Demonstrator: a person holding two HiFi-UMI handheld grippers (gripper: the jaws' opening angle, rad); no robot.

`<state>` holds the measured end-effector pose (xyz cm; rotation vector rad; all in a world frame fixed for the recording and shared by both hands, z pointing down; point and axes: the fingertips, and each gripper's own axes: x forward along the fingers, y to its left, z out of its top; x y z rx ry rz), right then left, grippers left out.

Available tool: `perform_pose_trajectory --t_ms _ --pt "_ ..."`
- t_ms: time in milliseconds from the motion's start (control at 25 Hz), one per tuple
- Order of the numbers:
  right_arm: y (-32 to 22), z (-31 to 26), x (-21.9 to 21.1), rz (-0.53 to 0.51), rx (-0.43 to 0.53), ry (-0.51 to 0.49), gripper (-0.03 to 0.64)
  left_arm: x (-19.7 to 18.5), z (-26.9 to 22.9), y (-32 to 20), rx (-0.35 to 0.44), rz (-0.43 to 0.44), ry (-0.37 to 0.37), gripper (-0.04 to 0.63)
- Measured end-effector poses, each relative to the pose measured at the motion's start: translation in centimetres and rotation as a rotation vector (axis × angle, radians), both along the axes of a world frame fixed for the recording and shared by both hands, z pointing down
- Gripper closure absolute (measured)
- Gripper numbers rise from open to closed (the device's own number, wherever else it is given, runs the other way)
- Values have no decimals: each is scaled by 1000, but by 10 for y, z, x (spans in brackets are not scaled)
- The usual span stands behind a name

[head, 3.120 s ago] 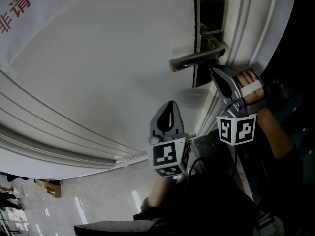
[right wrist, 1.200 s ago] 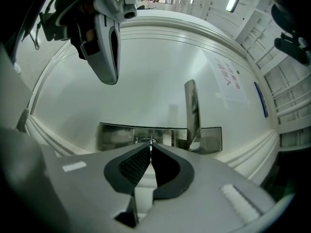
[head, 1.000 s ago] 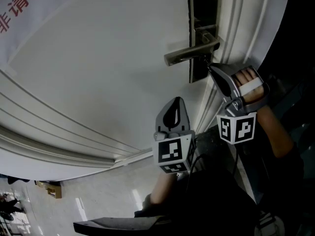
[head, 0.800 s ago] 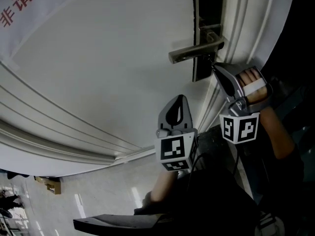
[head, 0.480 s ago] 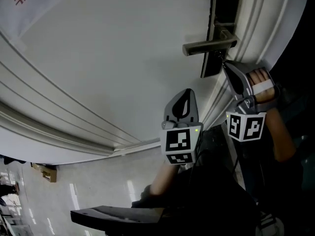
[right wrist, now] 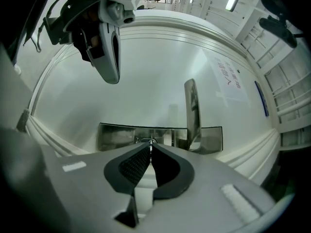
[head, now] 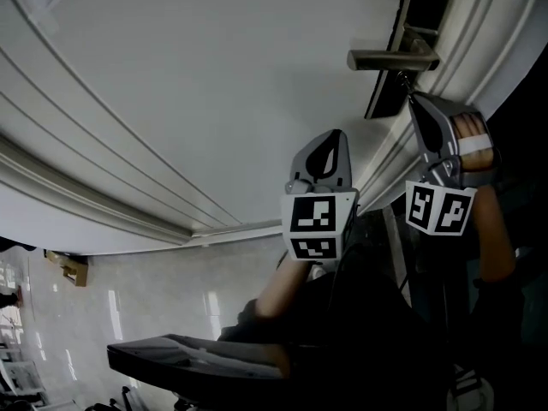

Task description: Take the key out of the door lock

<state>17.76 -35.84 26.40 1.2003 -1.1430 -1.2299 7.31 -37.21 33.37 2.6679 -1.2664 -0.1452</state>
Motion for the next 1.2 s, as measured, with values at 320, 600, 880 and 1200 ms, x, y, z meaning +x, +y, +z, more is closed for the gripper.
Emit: perform_pose_trajectory --t_ms 320,600,880,1200 --pt "2 1 -1 9 8 -16 604 4 -6 -4 28 25 -16 595" --pt "4 1 -2 8 10 -24 604 9 -6 -8 28 39 -10 595" --pt "5 -1 -1 11 20 -26 604 10 -5 -13 23 42 -6 595" --pt "10 0 -1 10 23 -56 604 6 -9 -13 44 37 -4 595"
